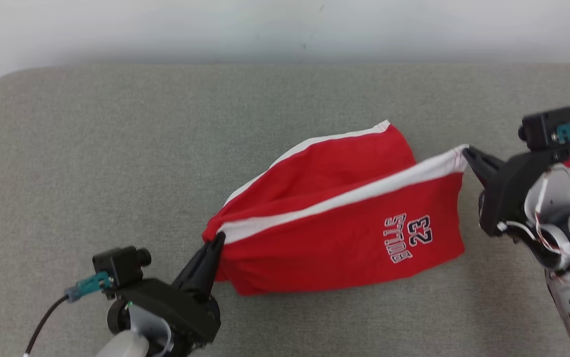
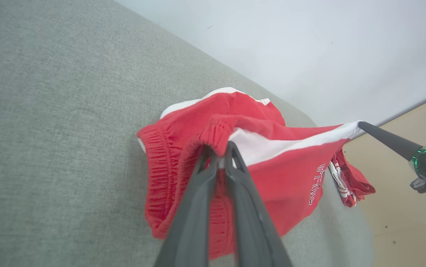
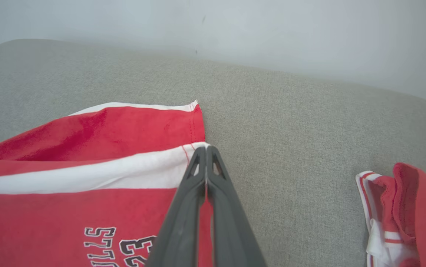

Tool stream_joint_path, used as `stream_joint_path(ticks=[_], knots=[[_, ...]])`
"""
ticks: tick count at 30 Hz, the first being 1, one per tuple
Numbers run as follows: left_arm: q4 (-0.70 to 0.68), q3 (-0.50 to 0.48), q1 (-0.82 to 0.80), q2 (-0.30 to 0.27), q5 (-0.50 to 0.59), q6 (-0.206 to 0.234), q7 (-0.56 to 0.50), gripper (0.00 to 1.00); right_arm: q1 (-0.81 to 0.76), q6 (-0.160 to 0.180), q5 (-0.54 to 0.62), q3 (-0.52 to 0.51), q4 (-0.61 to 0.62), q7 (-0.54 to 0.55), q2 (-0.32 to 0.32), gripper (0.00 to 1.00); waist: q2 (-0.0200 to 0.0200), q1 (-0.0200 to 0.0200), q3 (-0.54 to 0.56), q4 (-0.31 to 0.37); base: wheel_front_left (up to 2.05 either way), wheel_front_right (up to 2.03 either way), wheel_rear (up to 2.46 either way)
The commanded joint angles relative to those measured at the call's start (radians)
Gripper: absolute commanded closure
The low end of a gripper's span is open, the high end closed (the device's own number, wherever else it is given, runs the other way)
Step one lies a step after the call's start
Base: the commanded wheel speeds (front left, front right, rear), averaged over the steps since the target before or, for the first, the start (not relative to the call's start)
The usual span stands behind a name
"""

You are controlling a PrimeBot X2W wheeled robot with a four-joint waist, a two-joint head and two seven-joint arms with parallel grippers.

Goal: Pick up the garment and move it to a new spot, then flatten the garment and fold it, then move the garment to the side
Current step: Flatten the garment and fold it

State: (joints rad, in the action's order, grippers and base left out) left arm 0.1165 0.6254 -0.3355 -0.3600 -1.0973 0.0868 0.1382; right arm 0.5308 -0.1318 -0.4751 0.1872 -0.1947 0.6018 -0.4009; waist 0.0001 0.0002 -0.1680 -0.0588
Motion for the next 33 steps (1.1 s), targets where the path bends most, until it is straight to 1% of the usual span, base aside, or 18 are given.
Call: stream_joint_path(ticks=[1,5,6,9,12,15,16,19,20,21,22,24,28,33], knots=[[0.02,-0.004,-0.027,0.01,0.011,0.0,0.006,1.0,0.042,0.003,0.012,0.016,-0.039,-0.026,0.008,1.0,-0.0001,-0.0002,-0.035,-0.027,0.0,0.0,0.0],[0.074,-0.018,-0.094,0.048,0.022,0.019,0.022,1.0,0.159,0.003,0.046,0.029,-0.171,-0.109,0.031,1.0,-0.0001,-0.0002,-0.073,-0.041,0.0,0.0,0.0],[0.097,-0.027,-0.123,0.064,0.026,0.03,0.034,1.0,0.211,0.003,0.07,0.02,-0.245,-0.144,0.051,1.0,-0.0001,-0.0002,-0.094,-0.048,0.0,0.0,0.0],[0.134,-0.038,-0.163,0.09,0.031,0.049,0.048,1.0,0.282,0.003,0.102,0.009,-0.344,-0.186,0.083,1.0,-0.0001,-0.0002,-0.122,-0.058,0.0,0.0,0.0],[0.169,-0.047,-0.199,0.111,0.035,0.066,0.058,1.0,0.339,0.003,0.127,0.002,-0.427,-0.225,0.11,1.0,-0.0001,-0.0002,-0.146,-0.068,0.0,0.0,0.0],[0.2,-0.046,-0.23,0.129,0.041,0.072,0.061,1.0,0.387,0.003,0.148,-0.006,-0.5,-0.263,0.131,1.0,-0.0001,-0.0002,-0.164,-0.078,0.0,0.0,0.0],[0.2,-0.046,-0.23,0.129,0.041,0.072,0.061,1.0,0.387,0.003,0.148,-0.006,-0.5,-0.263,0.131,1.0,-0.0001,-0.0002,-0.164,-0.078,0.0,0.0,0.0],[0.228,-0.044,-0.26,0.142,0.046,0.073,0.061,1.0,0.428,0.003,0.156,-0.015,-0.565,-0.291,0.151,1.0,-0.0001,-0.0002,-0.181,-0.085,0.0,0.0,0.0],[0.236,-0.044,-0.268,0.147,0.047,0.07,0.062,0.87,0.442,0.003,0.161,-0.017,-0.584,-0.302,0.153,1.0,-0.0001,-0.0002,-0.186,-0.087,0.0,0.0,0.0],[0.245,-0.046,-0.275,0.152,0.047,0.068,0.065,0.21,0.452,0.003,0.159,-0.017,-0.603,-0.312,0.159,0.55,-0.0001,-0.0002,-0.189,-0.089,0.0,0.0,0.0],[0.253,-0.047,-0.28,0.156,0.047,0.066,0.067,0.0,0.46,0.003,0.155,-0.014,-0.62,-0.322,0.166,0.0,-0.0001,-0.0002,-0.191,-0.09,0.0,0.0,0.0],[0.268,-0.047,-0.288,0.164,0.043,0.063,0.068,0.0,0.476,0.003,0.146,0.004,-0.644,-0.337,0.175,0.0,-0.0001,-0.0002,-0.193,-0.091,0.0,0.0,0.0],[0.291,-0.055,-0.286,0.169,0.053,0.054,0.089,0.0,0.493,0.003,0.124,0.032,-0.681,-0.364,0.168,0.0,-0.0001,-0.0002,-0.179,-0.093,0.0,0.0,0.0],[0.289,-0.096,-0.24,0.146,0.096,0.041,0.12,0.0,0.475,0.003,0.064,0.058,-0.695,-0.387,0.142,0.0,-0.0001,-0.0002,-0.135,-0.089,0.0,0.0,0.0]])
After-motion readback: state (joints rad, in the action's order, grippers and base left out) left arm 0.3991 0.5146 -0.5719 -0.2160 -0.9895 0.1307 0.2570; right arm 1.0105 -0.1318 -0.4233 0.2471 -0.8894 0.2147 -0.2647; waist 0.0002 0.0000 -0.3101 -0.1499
